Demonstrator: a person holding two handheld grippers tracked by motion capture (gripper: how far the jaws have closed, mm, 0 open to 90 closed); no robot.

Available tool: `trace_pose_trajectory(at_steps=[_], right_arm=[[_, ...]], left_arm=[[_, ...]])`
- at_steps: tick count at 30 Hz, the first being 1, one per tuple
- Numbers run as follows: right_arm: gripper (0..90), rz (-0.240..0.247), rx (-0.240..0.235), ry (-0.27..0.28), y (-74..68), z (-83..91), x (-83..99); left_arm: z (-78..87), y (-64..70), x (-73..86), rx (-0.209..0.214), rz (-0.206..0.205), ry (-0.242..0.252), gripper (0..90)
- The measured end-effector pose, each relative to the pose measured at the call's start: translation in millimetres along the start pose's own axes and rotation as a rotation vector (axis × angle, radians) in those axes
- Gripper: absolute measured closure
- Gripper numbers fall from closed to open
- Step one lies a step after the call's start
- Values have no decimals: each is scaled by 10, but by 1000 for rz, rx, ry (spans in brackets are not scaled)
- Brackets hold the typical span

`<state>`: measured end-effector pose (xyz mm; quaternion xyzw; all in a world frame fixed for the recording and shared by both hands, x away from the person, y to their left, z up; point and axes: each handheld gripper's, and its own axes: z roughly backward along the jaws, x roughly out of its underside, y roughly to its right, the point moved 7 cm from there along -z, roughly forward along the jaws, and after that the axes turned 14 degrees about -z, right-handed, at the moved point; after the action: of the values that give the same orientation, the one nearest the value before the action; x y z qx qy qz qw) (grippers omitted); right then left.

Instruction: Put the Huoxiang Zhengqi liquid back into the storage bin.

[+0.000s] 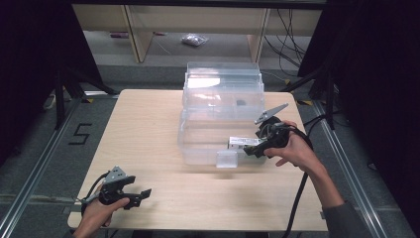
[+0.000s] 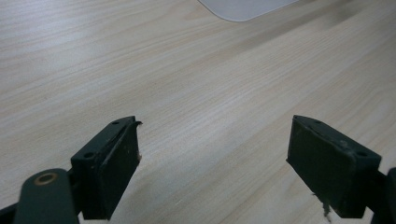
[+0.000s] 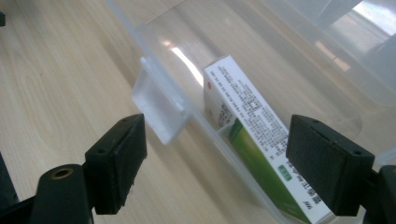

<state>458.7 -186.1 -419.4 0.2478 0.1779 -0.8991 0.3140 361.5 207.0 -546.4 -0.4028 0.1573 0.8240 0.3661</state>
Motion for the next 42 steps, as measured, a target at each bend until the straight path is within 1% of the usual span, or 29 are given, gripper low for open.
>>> trace_pose_trajectory(at_steps=[1,2,3,4,7,8,10,11,14,15,17,18,19,20,21,22,24,25,26,27,32,33,35,36,37,38,39,41,42], right_arm=[[215,-20,4,14,-14,-13,14],[213,-12,0,9,-14,-7,28],[215,-53,12,2,-28,-10,55],[215,-36,-9,3,-50,-4,65],[215,-30,-17,35,-77,-19,80],[215,-21,-11,30,-87,-11,89],[214,-17,-13,42,-115,-20,108],[213,-23,-14,31,-135,-12,130],[215,-17,-19,52,-175,-30,165],[214,9,-11,57,-161,-30,177],[216,-6,-17,65,-190,-43,213],[215,-1,-18,72,-194,-52,222],[215,-20,-22,71,-223,-53,250],[213,33,-14,78,-195,-58,252],[212,-2,-17,63,-231,-58,282],[212,19,-22,82,-228,-79,282],[212,-4,-23,87,-262,-90,313],[211,-35,-15,62,-284,-75,346],[209,14,-34,95,-287,-108,335],[210,23,-37,95,-301,-111,356],[208,32,-50,115,-360,-157,401],[208,9,-46,96,-375,-140,422],[207,27,-49,118,-385,-153,428],[206,1,-54,130,-404,-165,437],[205,12,-53,121,-400,-160,450],[204,-6,-50,136,-412,-175,460],[202,3,-63,144,-427,-186,469],[196,20,-50,150,-409,-199,484],[194,3,-52,139,-424,-210,515]], left_arm=[[-20,19,-22,-4,29,29,161],[-2,2,-4,1,2,5,160],[3,-2,0,1,-3,-1,160],[5,-2,1,1,-2,-1,161],[-5,7,-10,-2,13,12,160],[5,1,-2,-1,2,0,161],[-10,11,-17,-12,20,22,161],[-8,9,-16,-12,17,21,160],[-6,13,-20,-10,22,22,160],[-12,19,-28,-10,33,30,161],[3,2,-9,-8,5,10,161],[-9,13,-20,-8,22,21,161],[-9,8,-16,-11,19,17,161],[-6,3,-13,-15,17,12,160],[-14,24,-31,-9,36,32,160],[-12,23,-31,-11,36,28,160],[-12,21,-31,-11,35,31,161],[-18,21,-33,-16,36,39,160],[-5,18,-23,-10,27,17,160],[-8,19,-26,-13,28,24,161],[-9,24,-33,-11,37,31,161],[-14,25,-35,-16,39,36,160],[-1,17,-22,-8,20,15,161],[-7,24,-32,-10,30,27,160],[-9,30,-38,-10,36,33,160],[-3,23,-31,-9,27,25,160],[-8,26,-35,-11,34,31,161],[-3,22,-30,-9,26,24,160],[-9,29,-37,-10,36,32,160]])
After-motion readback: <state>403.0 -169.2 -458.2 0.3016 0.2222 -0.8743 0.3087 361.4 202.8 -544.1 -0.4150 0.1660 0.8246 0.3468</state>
